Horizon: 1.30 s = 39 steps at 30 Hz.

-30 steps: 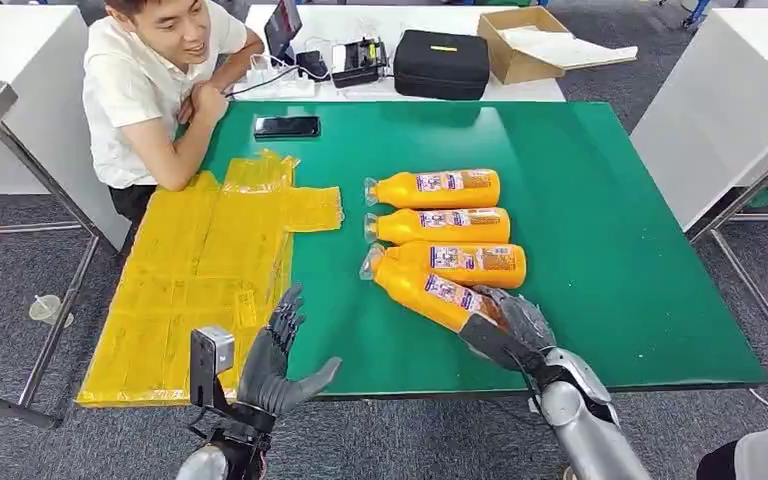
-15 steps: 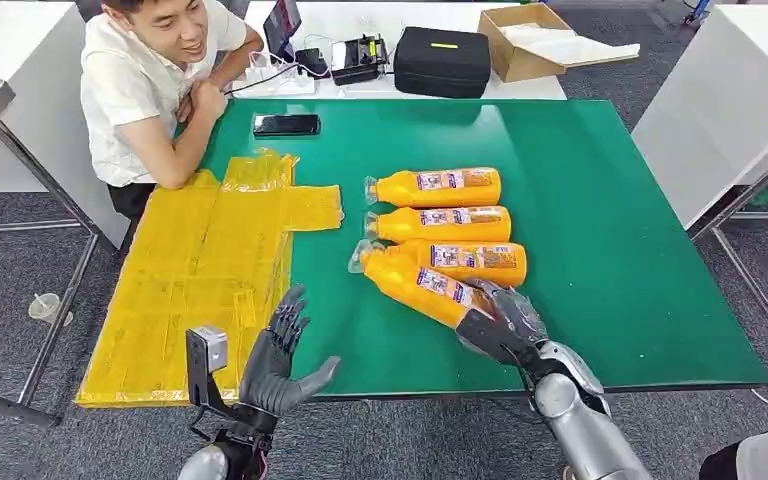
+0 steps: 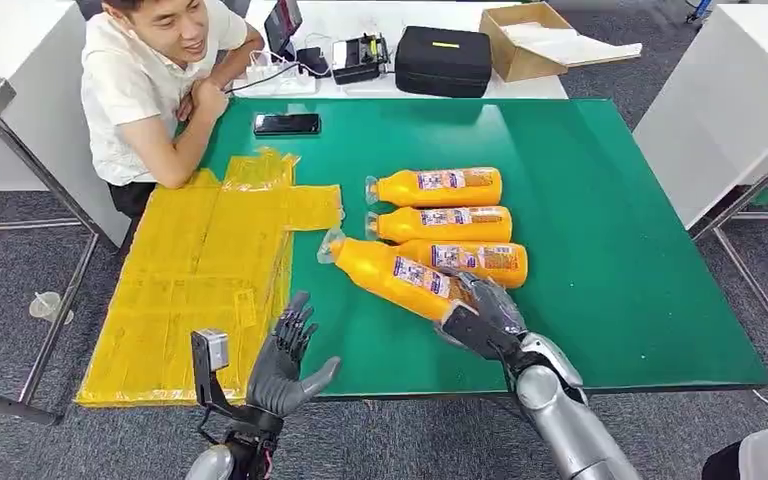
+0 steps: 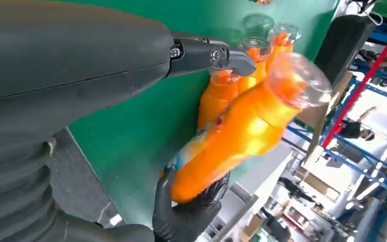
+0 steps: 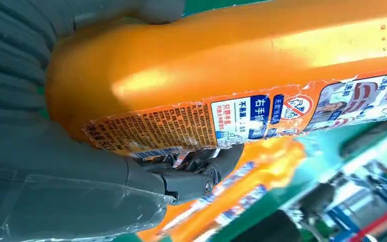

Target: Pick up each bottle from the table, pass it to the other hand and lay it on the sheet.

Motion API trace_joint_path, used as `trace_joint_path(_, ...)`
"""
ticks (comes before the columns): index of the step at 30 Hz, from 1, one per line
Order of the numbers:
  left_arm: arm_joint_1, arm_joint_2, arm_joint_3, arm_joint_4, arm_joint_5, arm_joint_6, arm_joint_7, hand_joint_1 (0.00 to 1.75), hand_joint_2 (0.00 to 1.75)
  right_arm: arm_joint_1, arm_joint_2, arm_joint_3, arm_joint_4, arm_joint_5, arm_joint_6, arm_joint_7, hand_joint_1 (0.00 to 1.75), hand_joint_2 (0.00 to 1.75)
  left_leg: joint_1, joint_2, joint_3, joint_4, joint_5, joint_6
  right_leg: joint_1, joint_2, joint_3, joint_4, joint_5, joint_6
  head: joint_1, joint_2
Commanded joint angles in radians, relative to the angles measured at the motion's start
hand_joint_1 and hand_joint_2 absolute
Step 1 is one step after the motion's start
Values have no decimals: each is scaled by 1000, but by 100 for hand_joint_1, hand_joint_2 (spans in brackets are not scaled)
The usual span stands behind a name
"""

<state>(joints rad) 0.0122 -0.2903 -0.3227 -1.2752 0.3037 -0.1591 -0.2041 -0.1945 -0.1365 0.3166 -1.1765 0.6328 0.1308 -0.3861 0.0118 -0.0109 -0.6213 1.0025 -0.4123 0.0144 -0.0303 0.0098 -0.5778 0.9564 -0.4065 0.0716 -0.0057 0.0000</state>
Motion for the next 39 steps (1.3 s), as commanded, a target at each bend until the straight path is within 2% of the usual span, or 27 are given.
trace_joint_path(1, -68, -25, 22, 145, 2, -5, -21, 0, 175, -50, 35, 46, 22, -21, -3, -17, 175, 175, 0, 3, 3, 0, -1, 0, 0, 1, 2, 0, -1, -3, 0, 0)
trace_joint_path(7, -73, -29, 29, 156, 4, -6, -26, 0, 175, -45, 38, 43, 16, -36, 0, -35, 175, 175, 0, 2, 2, 0, -1, 0, 0, 0, 1, 0, -1, -3, 0, 0)
trace_joint_path(8, -81, -33, 36, 166, 7, -8, -31, 0, 175, -45, 45, 43, 12, -41, 1, -42, 175, 175, 0, 3, 6, 2, -4, 0, 1, 0, 5, 2, -3, -6, 0, 0)
trace_joint_path(9, -94, -34, 41, 181, 4, -19, -48, 0, 175, -41, 60, 43, 0, -53, 6, -52, 175, 175, 0, 1, 2, 0, -1, 0, 1, 0, 2, 0, -1, -3, 0, 0)
trace_joint_path(13, -157, -48, 64, 209, -35, -22, -95, 0, 175, -12, 106, 53, -49, -89, 25, -50, 175, 175, 0, 2, 3, 1, -2, 0, 1, 0, 3, 2, -2, -5, 0, 0)
trace_joint_path(18, -156, -59, 43, 162, -43, -65, -132, 0, 175, 25, 129, 86, -67, -104, 28, -57, 175, 175, 1, 0, 3, 1, -2, 0, 1, -2, 2, 1, -2, -4, 0, 0)
trace_joint_path(25, -155, -59, 17, 154, 60, -116, -163, 0, 175, 9, 166, 127, -45, -128, 38, -66, 175, 175, 1, 2, 3, 2, -3, 0, 1, -1, 3, 2, -3, -5, 0, 0)
trace_joint_path(39, -177, -59, 17, 162, 168, -169, -164, 0, 175, -11, 175, 215, -11, -140, 52, -99, 175, 175, 1, 0, 2, 1, -1, 0, 1, -1, 2, 1, -2, -4, 0, 0)
